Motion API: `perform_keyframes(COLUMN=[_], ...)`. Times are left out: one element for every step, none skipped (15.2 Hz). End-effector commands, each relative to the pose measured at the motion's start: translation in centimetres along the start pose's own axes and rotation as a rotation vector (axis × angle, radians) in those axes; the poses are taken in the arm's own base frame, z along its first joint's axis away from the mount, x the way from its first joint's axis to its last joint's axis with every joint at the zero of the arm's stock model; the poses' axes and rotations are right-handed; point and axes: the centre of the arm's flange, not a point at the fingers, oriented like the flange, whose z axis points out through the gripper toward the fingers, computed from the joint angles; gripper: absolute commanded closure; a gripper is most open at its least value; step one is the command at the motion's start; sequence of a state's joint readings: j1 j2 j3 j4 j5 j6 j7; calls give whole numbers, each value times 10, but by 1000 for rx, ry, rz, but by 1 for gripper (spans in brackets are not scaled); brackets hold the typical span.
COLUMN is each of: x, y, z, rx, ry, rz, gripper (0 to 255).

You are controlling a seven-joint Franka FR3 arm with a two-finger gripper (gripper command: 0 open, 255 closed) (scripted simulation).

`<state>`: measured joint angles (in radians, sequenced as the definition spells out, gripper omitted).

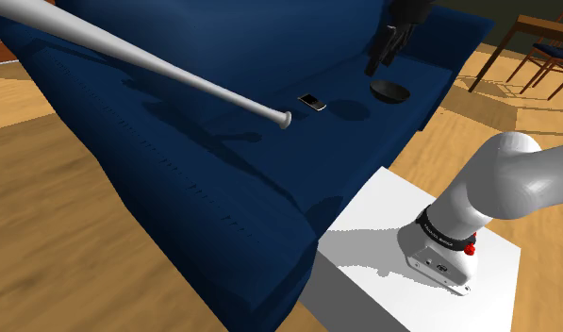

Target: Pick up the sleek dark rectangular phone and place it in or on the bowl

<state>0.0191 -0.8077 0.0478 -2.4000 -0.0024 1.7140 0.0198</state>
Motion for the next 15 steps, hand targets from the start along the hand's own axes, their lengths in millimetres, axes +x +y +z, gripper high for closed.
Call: perform_keyframes(x=[0, 8, 16, 23, 31, 39, 47, 55, 63, 71, 79, 87, 95, 103, 111], y=[0, 7, 14, 21, 28, 35, 42, 49, 55, 62, 68, 75, 81, 88, 94], z=[0, 8, 17, 26, 34, 43, 51, 60, 69, 77, 86, 95, 104, 112, 121], rx=[0, 3, 5, 8, 11, 14, 16, 19, 22, 24, 27, 30, 33, 35, 38], ry=[0, -1, -3, -4, -5, -6, -8, -9, -10, -11, -13, -14, -15, -17, -18], rz=[0, -6, -11, -17, -23, -28, -34, -40, -45, -51, -56, -62, -68, -73, -79], gripper=[0, 0, 0, 0, 0, 0, 0, 0, 0, 0, 0, 0, 0, 0, 0])
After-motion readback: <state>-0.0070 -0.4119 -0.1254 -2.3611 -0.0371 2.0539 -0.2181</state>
